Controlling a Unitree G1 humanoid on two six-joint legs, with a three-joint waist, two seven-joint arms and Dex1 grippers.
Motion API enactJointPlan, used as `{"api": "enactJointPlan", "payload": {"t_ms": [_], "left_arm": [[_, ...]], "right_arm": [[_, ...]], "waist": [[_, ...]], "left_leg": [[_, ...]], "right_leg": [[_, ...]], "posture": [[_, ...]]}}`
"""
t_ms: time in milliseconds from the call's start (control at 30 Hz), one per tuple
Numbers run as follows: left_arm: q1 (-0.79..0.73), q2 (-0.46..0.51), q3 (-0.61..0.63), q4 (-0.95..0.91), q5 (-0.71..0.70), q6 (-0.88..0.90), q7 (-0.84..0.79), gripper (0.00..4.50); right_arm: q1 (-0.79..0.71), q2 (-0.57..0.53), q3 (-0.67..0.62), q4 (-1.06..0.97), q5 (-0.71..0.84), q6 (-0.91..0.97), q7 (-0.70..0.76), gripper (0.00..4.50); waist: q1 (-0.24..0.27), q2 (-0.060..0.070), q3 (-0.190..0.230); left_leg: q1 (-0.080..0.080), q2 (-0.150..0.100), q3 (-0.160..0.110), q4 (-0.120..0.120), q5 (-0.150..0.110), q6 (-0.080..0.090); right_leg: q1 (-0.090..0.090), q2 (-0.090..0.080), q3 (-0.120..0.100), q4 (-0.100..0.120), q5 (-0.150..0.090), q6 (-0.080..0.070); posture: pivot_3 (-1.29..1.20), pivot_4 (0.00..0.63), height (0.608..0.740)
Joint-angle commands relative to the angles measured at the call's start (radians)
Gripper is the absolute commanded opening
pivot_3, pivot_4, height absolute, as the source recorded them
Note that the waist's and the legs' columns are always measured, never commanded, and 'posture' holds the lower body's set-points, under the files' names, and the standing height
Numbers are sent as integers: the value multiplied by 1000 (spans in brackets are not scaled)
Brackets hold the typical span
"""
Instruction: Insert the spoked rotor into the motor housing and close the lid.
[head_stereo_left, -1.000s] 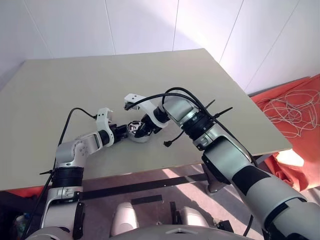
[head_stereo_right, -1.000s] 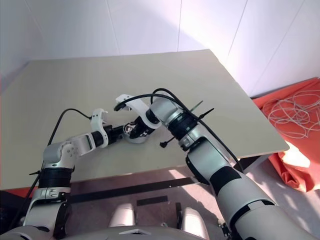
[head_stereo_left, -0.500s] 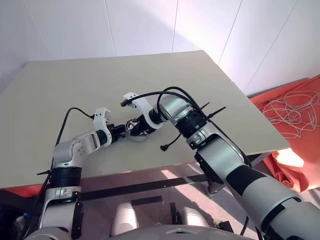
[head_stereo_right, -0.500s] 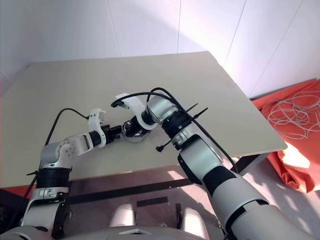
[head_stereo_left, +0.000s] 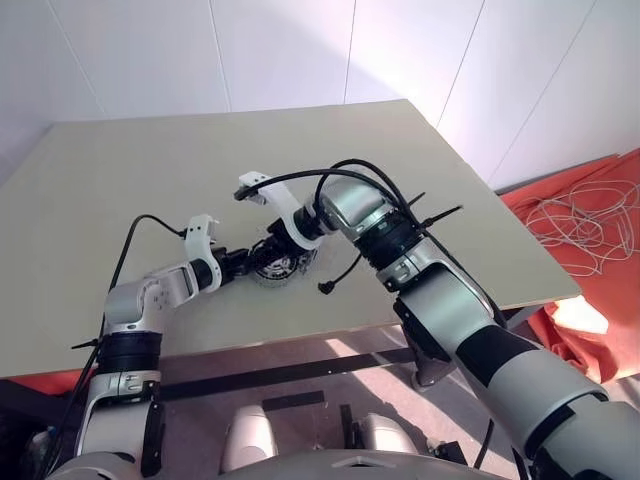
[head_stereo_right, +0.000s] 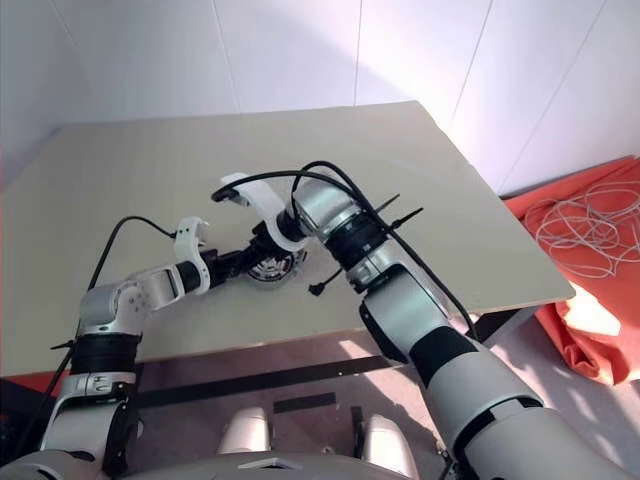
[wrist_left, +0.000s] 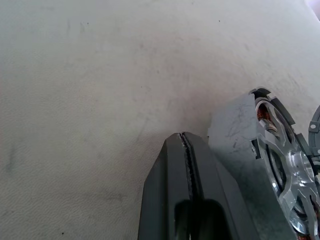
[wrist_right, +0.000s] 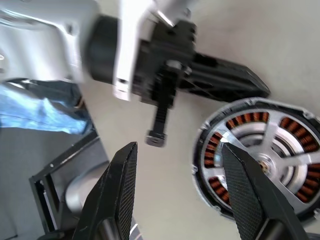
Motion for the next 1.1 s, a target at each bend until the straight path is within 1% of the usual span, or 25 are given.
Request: {"api": "enactJointPlan", "payload": {"t_ms": [33,200,300,467,533,633,733,800,867,933,1033,1100], "left_arm": [[-29,6,11,-14,-9,-21,-16,0],[-29,27,25,-5,-11,-28,-28,0],[-27,46,32,3,-8,-32,-35,0],[-17,92,47,19,-2,-39,-49,0],[-12,104,52,21,-4,-38,-56,0],[-5,110,53,14,-7,-35,-61,0],[-1,108,41,0,-6,-31,-68,0],[-1,105,33,-6,-6,-33,-74,0],[-5,102,25,-14,-9,-26,-80,0],[-12,100,17,-19,-11,-20,-84,0],[-17,97,11,-17,-8,-21,-88,0],[-23,87,4,-11,-3,-27,-85,0]], "right_arm": [[-67,-10,-44,-98,71,10,23,2977],[-130,-21,-117,-91,106,-38,-13,2977],[-128,-39,-131,-98,101,-98,-38,2977],[-131,-99,-211,-90,109,-182,-87,2977],[-119,-124,-266,-88,120,-198,-121,2977],[-54,-185,-304,-126,97,-273,-176,2977],[38,-267,-289,-185,56,-347,-209,2977],[99,-310,-288,-228,47,-357,-228,2977],[191,-368,-279,-280,23,-363,-248,2977],[288,-437,-241,-334,-28,-413,-263,2977],[404,-492,-239,-408,-43,-423,-288,2977],[476,-513,-241,-458,-42,-428,-293,2605]], "waist": [[0,0,0],[1,0,0],[1,0,0],[1,0,0],[2,0,0],[4,0,0],[10,-1,-1],[12,-1,0],[15,-1,0],[24,-2,-1],[26,-1,-1],[24,-1,0]], "left_leg": [[0,0,0,0,0,0],[0,0,0,0,0,0],[0,0,0,0,0,0],[-1,0,0,0,0,0],[-1,0,0,0,0,0],[-1,-1,0,0,0,0],[-2,-1,0,0,0,0],[-2,-1,0,1,0,0],[-2,-1,0,1,0,0],[-1,-1,0,0,0,0],[-1,-2,0,1,0,0],[-1,-2,1,1,0,0]], "right_leg": [[0,0,0,0,0,0],[0,0,0,0,0,0],[0,0,0,0,0,0],[-1,0,0,0,0,0],[-1,0,0,0,0,0],[-1,0,0,0,0,0],[0,0,0,-1,0,0],[-1,0,1,-1,0,0],[-1,0,1,0,0,0],[-1,0,1,0,0,0],[0,0,1,-1,0,0],[0,0,1,0,0,0]], "posture": [[0,0,740],[0,0,740],[0,0,740],[0,0,740],[0,0,740],[0,0,740],[0,0,740],[0,0,740],[0,0,740],[0,0,740],[0,0,740],[0,0,740]]}}
